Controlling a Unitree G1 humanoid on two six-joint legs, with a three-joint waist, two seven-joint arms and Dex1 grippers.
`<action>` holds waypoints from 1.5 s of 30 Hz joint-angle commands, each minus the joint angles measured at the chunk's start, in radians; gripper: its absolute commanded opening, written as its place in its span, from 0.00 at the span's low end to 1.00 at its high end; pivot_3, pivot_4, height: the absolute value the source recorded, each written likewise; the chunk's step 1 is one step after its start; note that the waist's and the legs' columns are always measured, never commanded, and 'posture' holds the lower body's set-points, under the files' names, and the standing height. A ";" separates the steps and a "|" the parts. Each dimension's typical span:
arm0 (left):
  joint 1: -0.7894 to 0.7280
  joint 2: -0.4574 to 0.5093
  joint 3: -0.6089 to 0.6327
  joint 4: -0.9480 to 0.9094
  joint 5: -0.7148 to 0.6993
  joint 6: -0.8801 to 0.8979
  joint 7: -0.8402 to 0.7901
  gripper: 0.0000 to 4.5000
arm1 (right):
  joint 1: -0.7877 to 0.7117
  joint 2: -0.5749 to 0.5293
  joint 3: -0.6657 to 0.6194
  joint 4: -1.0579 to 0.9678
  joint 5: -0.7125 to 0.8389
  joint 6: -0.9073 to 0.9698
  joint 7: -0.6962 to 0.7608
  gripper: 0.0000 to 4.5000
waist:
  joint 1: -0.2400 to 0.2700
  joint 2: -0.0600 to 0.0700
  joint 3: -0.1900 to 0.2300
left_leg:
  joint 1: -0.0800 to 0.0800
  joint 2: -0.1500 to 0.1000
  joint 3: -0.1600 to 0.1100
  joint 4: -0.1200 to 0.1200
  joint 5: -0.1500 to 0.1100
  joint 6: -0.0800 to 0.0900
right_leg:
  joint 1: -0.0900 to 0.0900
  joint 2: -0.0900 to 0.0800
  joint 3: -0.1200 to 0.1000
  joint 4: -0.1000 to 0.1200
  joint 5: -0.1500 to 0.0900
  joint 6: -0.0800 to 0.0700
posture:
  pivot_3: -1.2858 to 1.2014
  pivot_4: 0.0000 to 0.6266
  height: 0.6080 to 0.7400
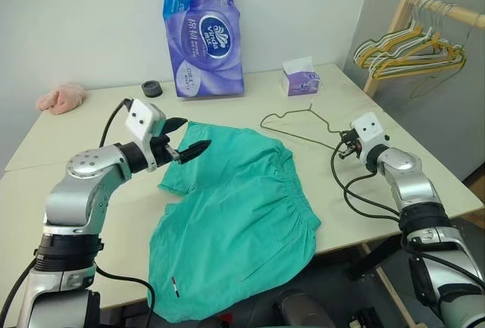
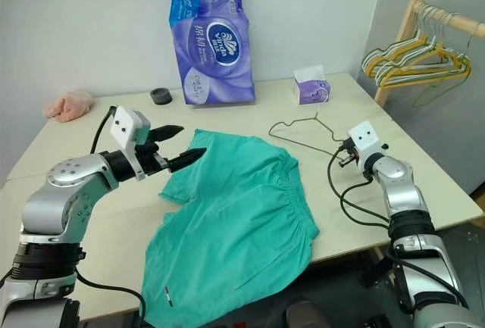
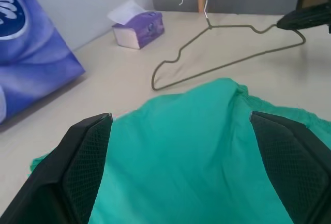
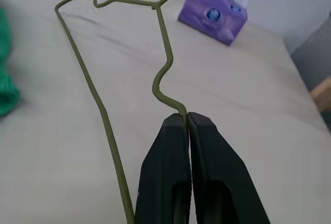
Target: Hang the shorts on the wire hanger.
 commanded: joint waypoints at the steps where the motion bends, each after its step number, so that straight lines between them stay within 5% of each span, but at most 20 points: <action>1: -0.058 0.023 0.048 0.043 -0.015 0.012 -0.005 1.00 | 0.000 -0.022 0.005 -0.120 0.001 -0.096 0.024 0.01 | 0.002 0.000 0.001 | 0.000 0.000 0.000 0.000 0.000 0.000 | 0.000 0.000 0.000 0.000 0.000 0.000 | 0.42 0.06 1.00; 7: -0.113 0.033 0.036 0.121 0.017 -0.014 -0.013 1.00 | -0.036 -0.029 0.000 -0.138 0.002 -0.216 0.011 0.01 | 0.002 0.000 0.001 | 0.000 0.000 0.000 0.000 0.000 0.000 | 0.000 0.000 0.000 0.000 0.000 0.000 | 0.42 0.06 1.00; 20: -0.138 0.084 -0.025 0.207 0.052 -0.014 -0.158 1.00 | 0.034 -0.024 0.126 -0.389 0.063 -0.422 0.277 0.01 | 0.004 0.001 0.002 | 0.000 0.000 -0.001 0.000 0.000 0.000 | -0.001 0.000 -0.001 0.000 0.000 0.000 | 0.41 0.06 1.00; 34: 0.011 0.246 -0.143 0.096 0.035 0.043 -0.490 1.00 | 0.006 -0.015 0.163 -0.446 0.100 -0.467 0.370 0.01 | 0.004 0.002 0.005 | 0.000 0.001 -0.002 0.000 0.000 0.000 | -0.001 0.000 -0.002 0.000 0.000 0.000 | 0.41 0.07 1.00; 43: 0.042 0.231 -0.148 0.123 0.086 -0.019 -0.485 1.00 | -0.011 -0.010 0.147 -0.448 0.140 -0.445 0.380 0.01 | 0.006 0.003 0.005 | 0.000 0.001 -0.002 0.000 0.000 0.000 | -0.001 0.000 -0.002 0.000 0.000 0.000 | 0.41 0.07 1.00; 45: 0.039 0.214 -0.136 0.126 0.076 -0.011 -0.468 0.88 | -0.012 -0.011 0.146 -0.447 0.147 -0.441 0.380 0.00 | 0.006 0.003 0.005 | 0.000 0.001 -0.002 0.000 0.000 0.000 | -0.001 -0.001 -0.002 0.000 0.000 0.000 | 0.41 0.07 1.00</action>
